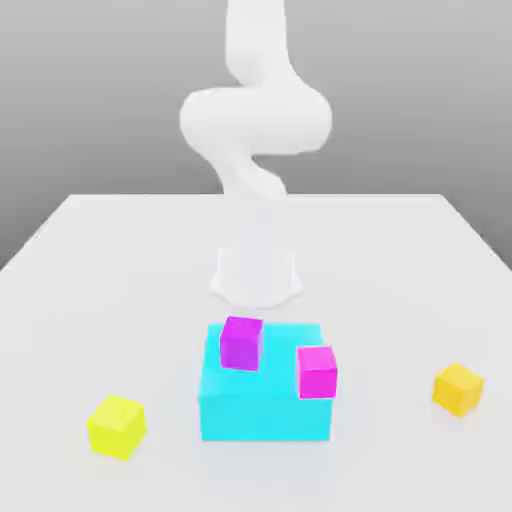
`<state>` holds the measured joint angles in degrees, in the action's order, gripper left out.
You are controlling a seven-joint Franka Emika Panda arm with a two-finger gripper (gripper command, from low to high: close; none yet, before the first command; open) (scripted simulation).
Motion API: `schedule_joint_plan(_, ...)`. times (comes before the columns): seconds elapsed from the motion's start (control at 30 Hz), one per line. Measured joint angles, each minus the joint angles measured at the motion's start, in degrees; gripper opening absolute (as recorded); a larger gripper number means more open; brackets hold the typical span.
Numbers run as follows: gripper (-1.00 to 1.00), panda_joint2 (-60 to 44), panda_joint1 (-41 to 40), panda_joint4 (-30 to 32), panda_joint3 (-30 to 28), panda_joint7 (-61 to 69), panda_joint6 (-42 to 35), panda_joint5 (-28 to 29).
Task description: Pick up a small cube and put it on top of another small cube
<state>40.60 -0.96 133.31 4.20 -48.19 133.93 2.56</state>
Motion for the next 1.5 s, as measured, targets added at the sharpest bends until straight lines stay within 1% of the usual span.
schedule_joint_plan(0.3,0.0,-19.3,-1.7,5.5,13.6,-9.3,7.7,10.3)
schedule_joint_plan(0.57,0.0,-36.0,0.7,10.4,21.5,-16.8,14.5,18.4)
schedule_joint_plan(0.7,0.0,-43.4,5.1,13.0,23.3,-18.5,18.4,19.6)
schedule_joint_plan(0.87,0.0,-50.9,7.6,16.5,27.5,-16.9,24.3,16.0)
schedule_joint_plan(0.97,0.0,-55.0,10.1,16.0,25.2,-19.7,27.2,19.3)
schedule_joint_plan(1.13,0.0,-62.0,17.3,14.0,16.3,-26.1,31.9,27.7)
schedule_joint_plan(1.17,-1.0,-63.2,19.0,13.7,14.4,-27.0,32.8,28.9)
schedule_joint_plan(1.33,-1.0,-63.2,19.0,13.7,14.4,-27.1,32.9,29.0)
schedule_joint_plan(1.37,-1.0,-63.9,19.8,13.5,13.5,-27.7,33.4,29.8)
schedule_joint_plan(1.43,-1.0,-62.5,18.3,13.9,15.3,-26.6,32.4,28.3)
schedule_joint_plan(1.5,-1.0,-60.1,15.7,14.6,18.5,-24.2,30.8,25.2)
